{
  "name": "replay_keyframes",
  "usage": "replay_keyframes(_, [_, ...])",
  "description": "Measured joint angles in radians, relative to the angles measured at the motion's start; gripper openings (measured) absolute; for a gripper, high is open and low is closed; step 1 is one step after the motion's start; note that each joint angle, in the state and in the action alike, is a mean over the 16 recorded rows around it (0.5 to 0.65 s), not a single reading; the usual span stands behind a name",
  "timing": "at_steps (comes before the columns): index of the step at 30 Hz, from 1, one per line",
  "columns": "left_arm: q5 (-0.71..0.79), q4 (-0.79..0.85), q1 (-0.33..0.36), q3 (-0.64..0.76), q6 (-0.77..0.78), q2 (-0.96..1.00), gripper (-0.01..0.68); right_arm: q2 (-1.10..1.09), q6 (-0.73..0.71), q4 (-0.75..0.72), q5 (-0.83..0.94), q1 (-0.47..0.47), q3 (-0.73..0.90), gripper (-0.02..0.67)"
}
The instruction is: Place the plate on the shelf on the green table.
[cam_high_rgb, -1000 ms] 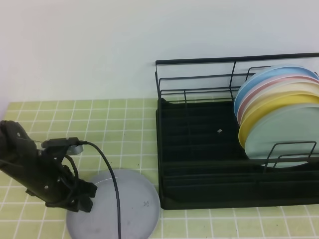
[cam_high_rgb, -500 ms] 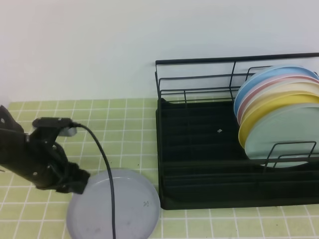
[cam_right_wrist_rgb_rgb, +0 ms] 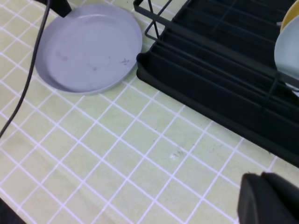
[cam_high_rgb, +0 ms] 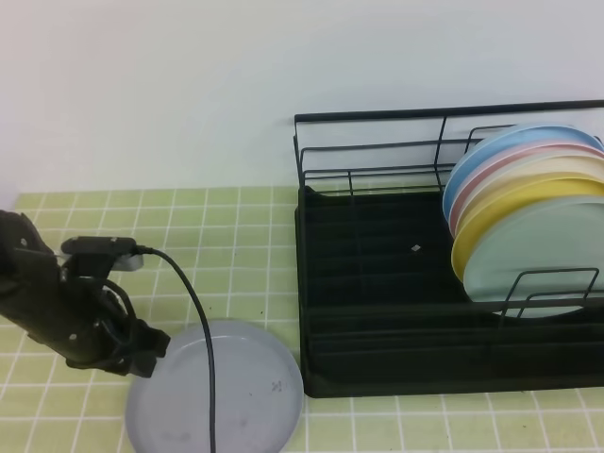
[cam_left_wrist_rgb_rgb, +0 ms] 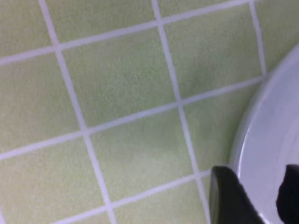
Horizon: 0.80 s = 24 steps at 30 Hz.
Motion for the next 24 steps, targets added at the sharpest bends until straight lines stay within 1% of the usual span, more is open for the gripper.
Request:
replay_keyframes(8, [-0.006, -0.032, 0.000, 0.000, 0.016, 0.037, 0.239, 0.000, -0.002, 0.005, 0.001, 0.000, 0.000, -0.004])
replay_keyframes(11, [-0.007, -0.042, 0.000, 0.000, 0.022, 0.047, 0.225, 0.000, -0.003, 0.006, 0.001, 0.000, 0.000, -0.004])
replay_keyframes(24, [-0.007, -0.044, 0.000, 0.000, 0.027, 0.058, 0.033, 0.000, -0.005, 0.006, 0.001, 0.000, 0.000, -0.004])
